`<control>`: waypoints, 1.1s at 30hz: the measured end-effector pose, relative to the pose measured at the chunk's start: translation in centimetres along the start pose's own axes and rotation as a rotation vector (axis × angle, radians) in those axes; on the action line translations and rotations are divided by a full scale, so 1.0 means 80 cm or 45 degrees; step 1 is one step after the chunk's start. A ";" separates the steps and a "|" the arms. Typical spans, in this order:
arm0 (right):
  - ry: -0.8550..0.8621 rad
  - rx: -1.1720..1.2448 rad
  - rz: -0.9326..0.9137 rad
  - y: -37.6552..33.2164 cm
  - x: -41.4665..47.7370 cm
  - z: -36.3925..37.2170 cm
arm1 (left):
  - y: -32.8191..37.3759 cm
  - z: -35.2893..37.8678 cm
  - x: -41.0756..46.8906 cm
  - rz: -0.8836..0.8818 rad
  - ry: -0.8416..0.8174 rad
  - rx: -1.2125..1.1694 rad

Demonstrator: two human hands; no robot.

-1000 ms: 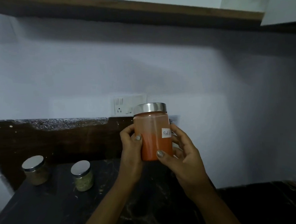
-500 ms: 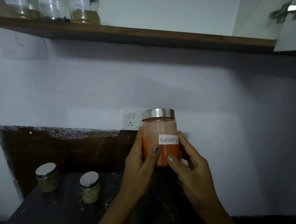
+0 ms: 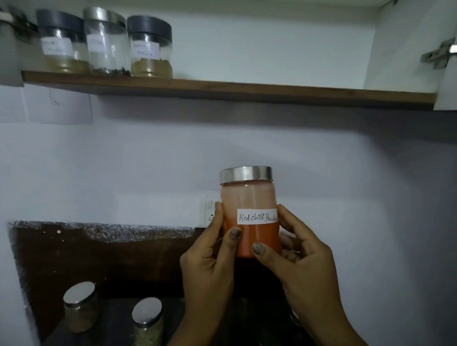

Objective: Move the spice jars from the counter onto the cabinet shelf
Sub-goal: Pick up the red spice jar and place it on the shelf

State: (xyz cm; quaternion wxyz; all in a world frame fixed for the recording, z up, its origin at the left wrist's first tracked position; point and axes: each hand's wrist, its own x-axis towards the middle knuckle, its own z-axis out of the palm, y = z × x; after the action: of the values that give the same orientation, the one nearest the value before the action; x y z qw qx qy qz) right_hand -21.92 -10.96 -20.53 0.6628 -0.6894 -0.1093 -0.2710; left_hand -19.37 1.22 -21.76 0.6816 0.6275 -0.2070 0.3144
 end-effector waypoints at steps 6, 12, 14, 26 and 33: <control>0.011 -0.082 -0.162 -0.035 0.061 0.041 | 0.024 -0.016 0.075 0.122 0.114 -0.021; 0.075 -0.184 -0.403 -0.078 0.137 0.089 | 0.049 -0.029 0.170 0.240 0.162 0.014; 0.095 -0.186 -0.479 -0.088 0.165 0.104 | 0.056 -0.033 0.201 0.310 0.174 0.036; 0.247 -0.427 -0.703 -0.102 0.326 0.162 | 0.048 -0.023 0.369 0.549 -0.007 0.294; 0.295 -0.665 -0.641 -0.083 0.362 0.173 | 0.017 -0.017 0.404 0.709 0.076 0.644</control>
State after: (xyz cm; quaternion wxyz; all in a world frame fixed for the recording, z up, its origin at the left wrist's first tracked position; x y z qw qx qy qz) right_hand 1.87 -2.87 0.50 0.3853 -0.7515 -0.1267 -0.5204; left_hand 2.74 8.04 0.93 0.3994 0.6862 -0.2655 0.5469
